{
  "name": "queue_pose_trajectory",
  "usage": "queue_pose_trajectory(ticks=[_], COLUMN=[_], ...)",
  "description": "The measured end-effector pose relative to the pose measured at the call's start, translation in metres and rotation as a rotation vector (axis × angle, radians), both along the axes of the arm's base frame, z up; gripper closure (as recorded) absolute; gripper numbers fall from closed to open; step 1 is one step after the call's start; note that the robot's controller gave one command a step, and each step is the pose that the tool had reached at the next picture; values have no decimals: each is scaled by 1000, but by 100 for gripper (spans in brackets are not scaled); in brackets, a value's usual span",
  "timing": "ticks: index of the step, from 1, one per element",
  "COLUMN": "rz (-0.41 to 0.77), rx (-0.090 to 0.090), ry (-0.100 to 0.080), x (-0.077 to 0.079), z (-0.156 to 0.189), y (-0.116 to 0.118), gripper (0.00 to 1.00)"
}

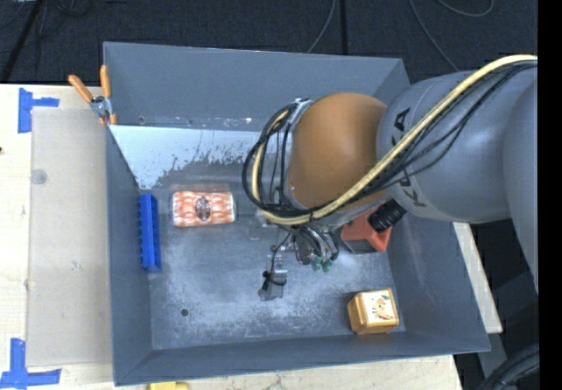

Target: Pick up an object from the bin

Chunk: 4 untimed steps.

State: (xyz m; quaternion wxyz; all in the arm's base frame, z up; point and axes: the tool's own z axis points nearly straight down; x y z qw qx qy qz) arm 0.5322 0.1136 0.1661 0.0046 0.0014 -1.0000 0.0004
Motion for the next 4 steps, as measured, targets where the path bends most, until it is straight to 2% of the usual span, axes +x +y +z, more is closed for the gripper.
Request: queue_pose_trajectory(ticks=[1,2,3,4], rz=[-4,-13,-28,-40], rx=[1,2,0,4], ry=[-7,-11,0,-13], x=[2,65,82,89], z=[5,-61,-72,-47], y=[-1,5,26,58], gripper=[0,0,0,0])
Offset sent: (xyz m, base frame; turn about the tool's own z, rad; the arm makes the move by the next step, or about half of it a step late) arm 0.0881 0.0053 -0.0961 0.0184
